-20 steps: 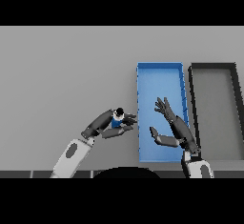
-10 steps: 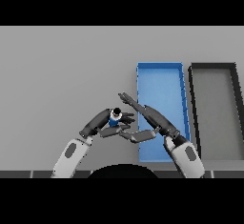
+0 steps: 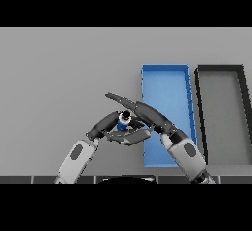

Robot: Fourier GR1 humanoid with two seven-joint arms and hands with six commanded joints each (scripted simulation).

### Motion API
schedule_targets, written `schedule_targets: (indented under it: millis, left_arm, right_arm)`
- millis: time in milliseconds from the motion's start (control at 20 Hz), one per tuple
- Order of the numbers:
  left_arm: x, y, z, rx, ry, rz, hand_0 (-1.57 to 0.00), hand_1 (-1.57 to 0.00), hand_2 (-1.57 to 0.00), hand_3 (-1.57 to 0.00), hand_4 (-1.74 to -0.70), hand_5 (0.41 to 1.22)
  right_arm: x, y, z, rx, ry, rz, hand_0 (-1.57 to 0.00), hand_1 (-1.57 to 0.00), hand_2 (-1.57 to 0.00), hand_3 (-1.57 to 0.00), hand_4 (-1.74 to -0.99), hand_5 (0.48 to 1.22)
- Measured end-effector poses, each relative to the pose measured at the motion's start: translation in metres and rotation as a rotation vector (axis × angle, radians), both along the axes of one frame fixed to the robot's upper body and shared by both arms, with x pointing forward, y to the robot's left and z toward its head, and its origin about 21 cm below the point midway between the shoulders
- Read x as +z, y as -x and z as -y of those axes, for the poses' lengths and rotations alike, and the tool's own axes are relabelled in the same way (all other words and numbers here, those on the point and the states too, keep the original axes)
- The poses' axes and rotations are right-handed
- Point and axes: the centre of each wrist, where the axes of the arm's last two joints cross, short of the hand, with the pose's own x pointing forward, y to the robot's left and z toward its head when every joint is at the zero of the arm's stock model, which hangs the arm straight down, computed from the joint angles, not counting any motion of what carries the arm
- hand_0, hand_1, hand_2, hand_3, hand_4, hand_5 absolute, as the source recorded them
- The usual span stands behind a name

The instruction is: Pick up the blue pipe and place it into the blue bin.

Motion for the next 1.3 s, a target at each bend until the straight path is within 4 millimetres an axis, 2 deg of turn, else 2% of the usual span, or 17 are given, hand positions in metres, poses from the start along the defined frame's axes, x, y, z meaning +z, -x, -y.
schedule_targets:
  millis: [50,100,250,400,450,550,700,850,1050,1100,1150,1200,1300]
  left_arm:
    - [0.001,0.001,0.003,0.002,-0.019,-0.006,-1.57,-1.57,-1.57,-1.57,-1.46,1.221]
    - [-0.002,0.000,0.001,0.005,-0.027,-0.017,-1.57,-1.57,-1.57,-1.57,-1.52,1.221]
    - [-0.001,0.004,0.003,0.005,-0.056,-0.042,-1.57,-1.57,-1.57,-1.57,-1.62,1.221]
    - [-0.001,0.001,0.005,0.011,-0.048,-0.032,-1.57,-1.57,-1.57,-1.52,-1.68,1.221]
    - [-0.002,0.001,0.008,0.000,-0.014,-0.044,-1.57,-1.57,-1.57,-1.53,-1.69,1.221]
    - [-0.002,0.001,0.004,0.002,0.016,-0.054,-1.57,-1.57,-1.57,-1.49,-1.71,1.221]
    - [-0.003,0.002,0.002,-0.006,0.019,-0.059,-1.57,-1.57,-1.57,-1.44,-1.72,1.221]
    - [0.001,-0.001,0.002,-0.008,0.009,-0.046,-1.57,-1.57,-1.57,-1.43,-1.73,1.221]
    - [0.004,0.000,0.001,0.007,-0.001,-0.018,-1.57,-1.57,-1.57,-1.45,-1.72,1.221]
    - [0.004,0.002,-0.001,0.039,-0.007,0.011,-1.46,-1.34,-1.29,-1.17,-1.60,1.221]
    - [0.001,-0.001,-0.002,0.054,-0.028,0.029,-1.17,-1.07,-1.03,-0.93,-1.47,1.221]
    - [0.001,-0.002,-0.005,0.029,-0.048,0.025,-0.94,-0.86,-0.83,-0.75,-1.37,1.221]
    - [0.001,-0.002,-0.011,-0.028,-0.065,0.035,-0.60,-0.55,-0.53,-0.48,-1.21,1.221]
  right_arm:
    - [0.003,-0.003,-0.004,0.004,0.019,-0.003,-0.17,-0.22,-0.26,-0.13,-1.233,0.487]
    - [0.003,-0.004,-0.008,0.014,0.034,-0.005,-0.32,-0.36,-0.38,-0.24,-1.278,0.485]
    - [-0.002,-0.010,-0.017,0.056,0.028,-0.012,-0.88,-0.88,-0.91,-0.76,-1.467,0.518]
    - [-0.003,-0.009,-0.023,0.080,-0.012,-0.024,-1.22,-1.22,-1.23,-1.02,-1.581,0.650]
    - [-0.004,-0.010,-0.022,0.077,-0.022,-0.034,-1.29,-1.29,-1.30,-1.10,-1.606,0.765]
    - [-0.006,-0.012,-0.023,0.085,-0.046,-0.046,-1.39,-1.39,-1.40,-1.25,-1.648,0.929]
    - [-0.008,-0.011,-0.023,0.089,-0.055,-0.015,-1.48,-1.48,-1.48,-1.40,-1.692,1.071]
    - [-0.010,-0.006,-0.029,0.106,-0.088,0.021,-1.52,-1.52,-1.53,-1.48,-1.716,1.144]
    - [-0.011,-0.004,-0.027,0.083,-0.127,0.012,-1.55,-1.55,-1.55,-1.54,-1.731,1.190]
    - [-0.010,-0.004,-0.030,0.075,-0.119,0.018,-1.56,-1.56,-1.56,-1.54,-1.733,1.196]
    - [-0.011,-0.005,-0.032,0.057,-0.100,0.017,-1.56,-1.56,-1.56,-1.55,-1.734,1.201]
    - [-0.012,-0.005,-0.032,0.059,-0.103,0.022,-1.56,-1.56,-1.56,-1.55,-1.736,1.205]
    - [-0.009,-0.001,-0.035,0.053,-0.092,-0.005,-1.56,-1.56,-1.56,-1.56,-1.738,1.211]
